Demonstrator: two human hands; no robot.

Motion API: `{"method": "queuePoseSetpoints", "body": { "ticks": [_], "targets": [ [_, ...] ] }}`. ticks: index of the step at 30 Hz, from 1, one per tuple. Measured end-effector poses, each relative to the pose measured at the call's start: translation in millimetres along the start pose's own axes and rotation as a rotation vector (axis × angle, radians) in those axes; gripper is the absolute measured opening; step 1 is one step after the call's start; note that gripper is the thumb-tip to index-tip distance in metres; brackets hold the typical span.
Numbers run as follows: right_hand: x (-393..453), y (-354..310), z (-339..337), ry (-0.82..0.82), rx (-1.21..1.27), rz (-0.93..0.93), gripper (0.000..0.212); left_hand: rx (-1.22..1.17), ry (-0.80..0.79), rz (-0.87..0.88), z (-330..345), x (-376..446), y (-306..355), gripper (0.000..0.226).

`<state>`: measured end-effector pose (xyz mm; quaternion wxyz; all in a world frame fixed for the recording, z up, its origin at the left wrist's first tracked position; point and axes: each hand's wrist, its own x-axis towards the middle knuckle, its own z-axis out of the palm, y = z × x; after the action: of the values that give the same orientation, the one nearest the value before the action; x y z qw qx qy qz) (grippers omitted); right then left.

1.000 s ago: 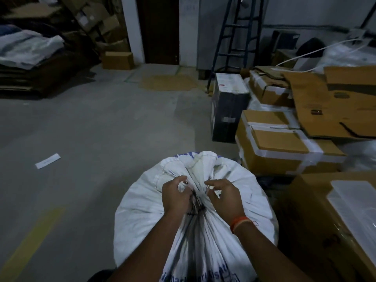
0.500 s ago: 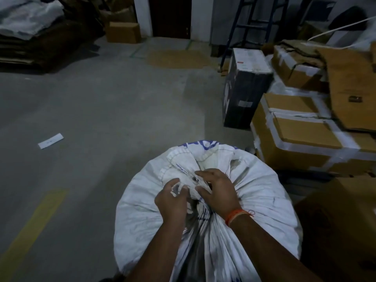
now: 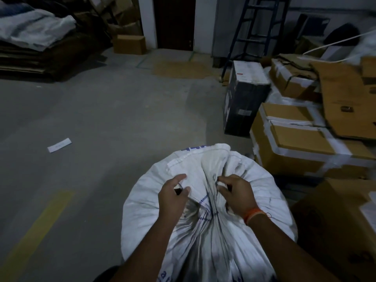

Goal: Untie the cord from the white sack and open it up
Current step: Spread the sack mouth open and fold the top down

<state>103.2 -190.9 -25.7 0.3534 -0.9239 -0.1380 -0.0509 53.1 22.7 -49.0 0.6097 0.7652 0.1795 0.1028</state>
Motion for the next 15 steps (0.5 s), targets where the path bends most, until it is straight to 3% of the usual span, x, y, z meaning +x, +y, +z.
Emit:
{"method": "queuePoseSetpoints", "body": {
  "ticks": [6,15],
  "targets": [
    [-47.6,0.0,-26.7,0.011,-0.044,-0.015,0.008,0.15,-0.115,0.099,-36.2,-35.6,5.5,0.044],
    [-139.4,8.5,-25.4,-0.053,-0.093,0.033,0.012,0.268,-0.16,0.171,-57.0,-102.1,-5.1,0.047]
  ]
}}
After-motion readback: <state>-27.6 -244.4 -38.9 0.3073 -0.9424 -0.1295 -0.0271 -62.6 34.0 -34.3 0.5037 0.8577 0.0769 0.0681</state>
